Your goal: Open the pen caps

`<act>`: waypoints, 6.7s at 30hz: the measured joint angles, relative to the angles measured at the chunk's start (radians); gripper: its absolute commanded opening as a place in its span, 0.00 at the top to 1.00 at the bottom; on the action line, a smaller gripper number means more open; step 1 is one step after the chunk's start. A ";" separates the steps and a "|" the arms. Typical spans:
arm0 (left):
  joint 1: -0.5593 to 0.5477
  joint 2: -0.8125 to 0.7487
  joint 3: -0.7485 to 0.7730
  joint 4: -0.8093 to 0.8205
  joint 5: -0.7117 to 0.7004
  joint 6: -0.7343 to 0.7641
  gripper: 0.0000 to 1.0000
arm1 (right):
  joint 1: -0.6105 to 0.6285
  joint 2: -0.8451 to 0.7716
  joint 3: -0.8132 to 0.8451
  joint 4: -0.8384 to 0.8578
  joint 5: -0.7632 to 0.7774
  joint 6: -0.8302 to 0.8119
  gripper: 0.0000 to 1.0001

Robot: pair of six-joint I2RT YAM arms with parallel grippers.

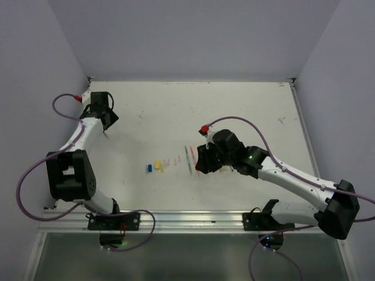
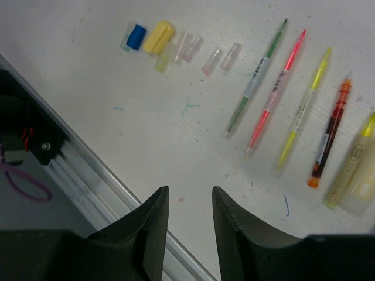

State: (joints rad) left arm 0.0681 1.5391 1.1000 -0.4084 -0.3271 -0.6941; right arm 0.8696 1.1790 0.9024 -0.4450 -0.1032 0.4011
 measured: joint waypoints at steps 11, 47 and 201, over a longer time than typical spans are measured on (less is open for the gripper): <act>0.079 0.332 0.161 0.001 -0.050 0.096 0.55 | 0.079 -0.006 -0.025 0.019 -0.075 0.002 0.60; -0.085 -0.364 -0.349 0.481 0.463 0.005 1.00 | -0.014 0.055 -0.010 0.106 -0.178 -0.032 0.57; -0.700 -0.642 -0.657 0.678 0.545 -0.202 1.00 | -0.092 0.537 0.148 0.074 0.066 -0.402 0.66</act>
State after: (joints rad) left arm -0.6323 0.8974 0.4427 0.2695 0.2176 -0.8963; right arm 0.7780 1.7161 1.0500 -0.3714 -0.0368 -0.0010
